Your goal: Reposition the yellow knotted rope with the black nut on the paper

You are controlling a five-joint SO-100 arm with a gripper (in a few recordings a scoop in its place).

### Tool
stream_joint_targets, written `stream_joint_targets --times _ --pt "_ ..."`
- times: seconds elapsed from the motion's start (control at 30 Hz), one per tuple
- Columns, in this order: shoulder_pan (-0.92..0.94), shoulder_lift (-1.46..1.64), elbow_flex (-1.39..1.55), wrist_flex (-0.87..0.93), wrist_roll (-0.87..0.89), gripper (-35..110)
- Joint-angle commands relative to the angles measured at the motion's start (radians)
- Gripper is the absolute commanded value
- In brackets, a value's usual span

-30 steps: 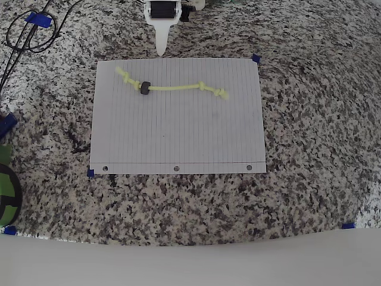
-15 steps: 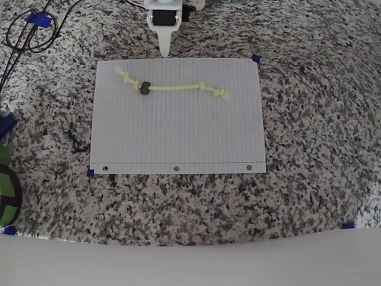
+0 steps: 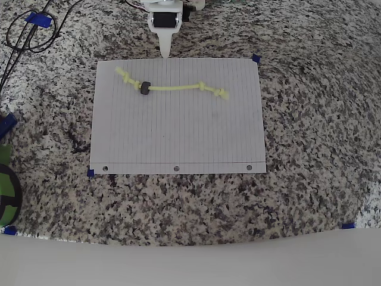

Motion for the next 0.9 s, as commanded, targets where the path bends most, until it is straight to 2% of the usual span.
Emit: stream_joint_targets --times 0.0,0.87 --pt "0.006 0.006 0.002 0.008 -0.008 0" --pt "0.029 0.008 0.002 0.008 -0.003 0"
